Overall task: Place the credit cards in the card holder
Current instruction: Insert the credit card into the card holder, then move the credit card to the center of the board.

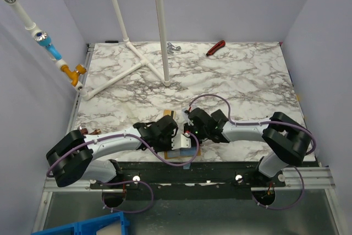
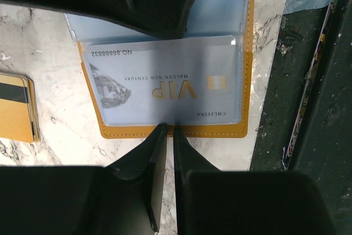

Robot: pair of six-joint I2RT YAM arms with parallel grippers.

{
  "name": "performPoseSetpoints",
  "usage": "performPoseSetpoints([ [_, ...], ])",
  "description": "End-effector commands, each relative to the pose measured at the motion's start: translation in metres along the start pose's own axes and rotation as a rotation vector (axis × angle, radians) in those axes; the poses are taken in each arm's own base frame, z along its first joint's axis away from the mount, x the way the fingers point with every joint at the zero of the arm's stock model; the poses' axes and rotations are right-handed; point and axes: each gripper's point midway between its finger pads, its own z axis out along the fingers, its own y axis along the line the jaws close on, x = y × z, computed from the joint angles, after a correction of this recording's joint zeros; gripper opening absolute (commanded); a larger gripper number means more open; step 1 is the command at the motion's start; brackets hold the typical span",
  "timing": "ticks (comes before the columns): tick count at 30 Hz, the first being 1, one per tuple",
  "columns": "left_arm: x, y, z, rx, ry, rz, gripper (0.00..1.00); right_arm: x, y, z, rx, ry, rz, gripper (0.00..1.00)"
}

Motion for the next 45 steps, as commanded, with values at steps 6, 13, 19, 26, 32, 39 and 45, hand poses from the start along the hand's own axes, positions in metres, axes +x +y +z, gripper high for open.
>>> performPoseSetpoints([
  [6, 0.002, 0.004, 0.006, -0.029, -0.009, 0.021, 0.12, 0.0, 0.02, 0.013, -0.053, 0.057, -0.026, 0.01],
  [13, -0.007, 0.011, 0.003, -0.047, -0.026, 0.03, 0.12, -0.001, 0.024, 0.012, -0.051, 0.067, -0.027, 0.01],
  [19, -0.005, 0.011, -0.002, -0.056, -0.031, 0.036, 0.12, -0.003, 0.002, -0.003, 0.021, 0.028, 0.019, 0.02],
  [26, -0.01, 0.019, -0.023, -0.059, -0.066, -0.024, 0.13, -0.004, 0.001, -0.017, 0.011, -0.001, 0.028, 0.13],
  [32, -0.027, 0.033, -0.052, -0.032, -0.139, -0.119, 0.15, -0.031, 0.01, -0.032, 0.024, -0.063, -0.009, 0.25],
  [39, -0.036, 0.066, -0.074, -0.051, -0.213, -0.255, 0.19, -0.1, 0.009, -0.052, 0.03, -0.206, -0.021, 0.45],
  [45, -0.033, 0.108, -0.057, -0.14, -0.182, -0.261, 0.19, -0.132, -0.006, -0.021, 0.071, -0.222, 0.001, 0.5],
])
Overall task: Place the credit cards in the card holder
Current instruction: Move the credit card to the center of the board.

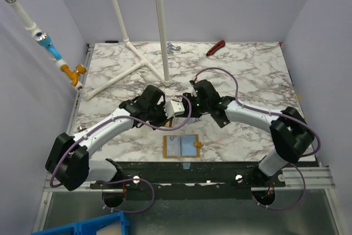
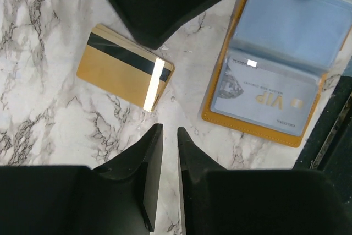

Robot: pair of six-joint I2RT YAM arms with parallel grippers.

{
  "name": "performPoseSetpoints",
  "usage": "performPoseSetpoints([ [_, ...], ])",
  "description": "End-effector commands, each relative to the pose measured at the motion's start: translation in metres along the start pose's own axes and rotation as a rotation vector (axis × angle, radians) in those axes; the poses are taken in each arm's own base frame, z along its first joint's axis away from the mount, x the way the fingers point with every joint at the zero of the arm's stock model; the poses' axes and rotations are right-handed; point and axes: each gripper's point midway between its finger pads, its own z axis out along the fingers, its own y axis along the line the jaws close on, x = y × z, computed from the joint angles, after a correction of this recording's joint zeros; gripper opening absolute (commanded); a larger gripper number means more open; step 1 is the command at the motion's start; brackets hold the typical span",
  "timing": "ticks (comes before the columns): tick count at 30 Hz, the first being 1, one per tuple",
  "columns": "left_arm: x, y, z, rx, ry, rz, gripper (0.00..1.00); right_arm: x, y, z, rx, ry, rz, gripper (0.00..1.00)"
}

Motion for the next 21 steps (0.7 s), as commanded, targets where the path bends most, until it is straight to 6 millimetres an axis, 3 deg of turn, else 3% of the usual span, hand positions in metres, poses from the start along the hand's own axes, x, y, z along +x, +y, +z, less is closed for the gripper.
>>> performPoseSetpoints([
  [1, -0.003, 0.024, 0.021, -0.029, 0.016, 0.01, 0.19, -0.003, -0.023, 0.031, 0.07, 0.017, -0.001, 0.5],
  [8, 0.004, 0.059, 0.046, -0.11, 0.07, 0.117, 0.19, -0.007, -0.038, 0.063, 0.059, 0.008, 0.072, 0.48],
  [21, 0.028, 0.073, 0.067, -0.135, 0.161, 0.205, 0.18, -0.004, -0.047, 0.084, 0.014, 0.015, 0.153, 0.45],
])
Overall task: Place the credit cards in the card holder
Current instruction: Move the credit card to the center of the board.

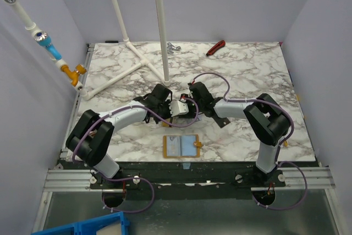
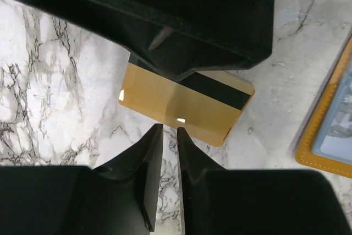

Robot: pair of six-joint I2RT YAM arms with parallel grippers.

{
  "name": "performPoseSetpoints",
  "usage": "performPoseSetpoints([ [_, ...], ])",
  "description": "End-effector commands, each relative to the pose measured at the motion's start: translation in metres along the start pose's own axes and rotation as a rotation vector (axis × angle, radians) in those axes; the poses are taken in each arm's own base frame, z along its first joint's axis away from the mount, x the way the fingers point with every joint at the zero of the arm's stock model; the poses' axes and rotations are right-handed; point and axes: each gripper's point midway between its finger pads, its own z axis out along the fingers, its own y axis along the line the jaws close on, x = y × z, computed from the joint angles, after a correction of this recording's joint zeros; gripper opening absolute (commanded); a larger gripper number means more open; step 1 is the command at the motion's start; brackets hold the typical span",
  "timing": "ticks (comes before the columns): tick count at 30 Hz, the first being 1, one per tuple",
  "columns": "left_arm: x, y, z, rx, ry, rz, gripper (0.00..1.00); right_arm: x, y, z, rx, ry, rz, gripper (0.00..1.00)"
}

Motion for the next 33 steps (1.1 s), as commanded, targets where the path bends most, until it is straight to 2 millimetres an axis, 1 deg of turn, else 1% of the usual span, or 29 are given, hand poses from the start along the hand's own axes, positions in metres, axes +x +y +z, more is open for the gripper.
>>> performPoseSetpoints([
  [1, 0.004, 0.013, 0.007, -0.041, 0.022, 0.051, 0.18, 0.0, -0.005, 0.009, -0.011, 0.002, 0.032, 0.45],
  [8, 0.006, 0.011, 0.013, -0.026, 0.032, 0.058, 0.18, 0.004, -0.007, 0.011, -0.015, 0.014, 0.049, 0.44],
  [13, 0.008, 0.005, 0.017, 0.005, 0.031, 0.077, 0.21, 0.006, -0.008, 0.01, -0.021, 0.013, 0.064, 0.43],
  [18, 0.009, 0.002, 0.02, 0.026, 0.033, 0.092, 0.22, 0.014, -0.013, 0.011, -0.02, 0.027, 0.089, 0.42],
  [23, 0.008, -0.001, 0.021, 0.05, 0.038, 0.095, 0.23, 0.019, -0.013, 0.015, -0.047, 0.035, 0.111, 0.41],
  [29, -0.003, -0.004, 0.015, 0.092, 0.021, 0.053, 0.25, 0.02, -0.015, 0.017, -0.041, 0.036, 0.123, 0.4],
  [31, -0.006, 0.0, 0.008, 0.096, 0.008, 0.022, 0.24, 0.019, -0.016, 0.016, -0.032, 0.031, 0.121, 0.4],
  [33, -0.003, 0.006, 0.004, 0.09, 0.005, 0.002, 0.24, 0.018, -0.017, 0.016, -0.022, 0.027, 0.122, 0.4],
])
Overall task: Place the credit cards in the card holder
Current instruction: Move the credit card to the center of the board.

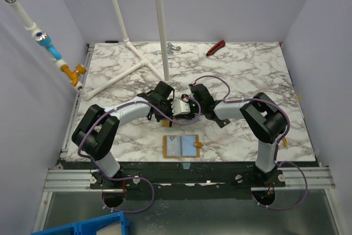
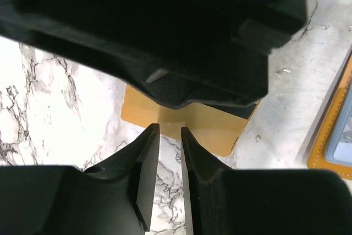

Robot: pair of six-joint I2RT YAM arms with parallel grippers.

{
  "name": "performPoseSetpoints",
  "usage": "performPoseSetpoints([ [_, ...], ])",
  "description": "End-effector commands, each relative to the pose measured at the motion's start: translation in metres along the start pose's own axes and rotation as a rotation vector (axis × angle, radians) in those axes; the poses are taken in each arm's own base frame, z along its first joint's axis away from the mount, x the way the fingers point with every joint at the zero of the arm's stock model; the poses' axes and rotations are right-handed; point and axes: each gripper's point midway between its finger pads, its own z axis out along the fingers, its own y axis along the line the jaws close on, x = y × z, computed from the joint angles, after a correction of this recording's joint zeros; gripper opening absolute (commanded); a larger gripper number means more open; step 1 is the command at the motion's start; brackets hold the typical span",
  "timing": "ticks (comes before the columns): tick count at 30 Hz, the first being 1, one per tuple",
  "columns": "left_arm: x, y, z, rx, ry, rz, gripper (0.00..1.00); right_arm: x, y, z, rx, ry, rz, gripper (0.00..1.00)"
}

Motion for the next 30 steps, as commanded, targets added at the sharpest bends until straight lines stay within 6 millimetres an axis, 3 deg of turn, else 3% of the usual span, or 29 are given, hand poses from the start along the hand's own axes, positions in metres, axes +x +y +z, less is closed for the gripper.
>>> performPoseSetpoints([
  [1, 0.0, 0.001, -0.01, 0.043, -0.018, -0.053, 0.24, 0.015, -0.028, 0.004, 0.083, 0.036, 0.027, 0.4],
  [11, 0.008, 0.006, 0.004, -0.034, 0.054, 0.032, 0.26, 0.015, -0.033, 0.004, 0.122, 0.031, 0.049, 0.36],
  [14, 0.011, 0.0, 0.01, -0.036, 0.083, 0.056, 0.33, 0.014, -0.035, 0.004, 0.135, 0.031, 0.052, 0.36],
  [18, 0.011, -0.012, 0.018, -0.038, 0.097, 0.083, 0.34, 0.012, -0.034, -0.002, 0.152, 0.023, 0.047, 0.36],
  [23, -0.008, -0.002, -0.009, -0.004, 0.006, -0.044, 0.34, 0.014, -0.037, -0.008, 0.169, 0.018, 0.04, 0.37],
  [27, -0.021, 0.018, -0.04, -0.031, -0.069, -0.167, 0.34, 0.013, -0.038, -0.011, 0.178, 0.01, 0.039, 0.41],
  [30, -0.015, 0.028, -0.044, -0.067, -0.018, -0.312, 0.35, 0.012, -0.038, -0.014, 0.184, 0.002, 0.032, 0.43],
])
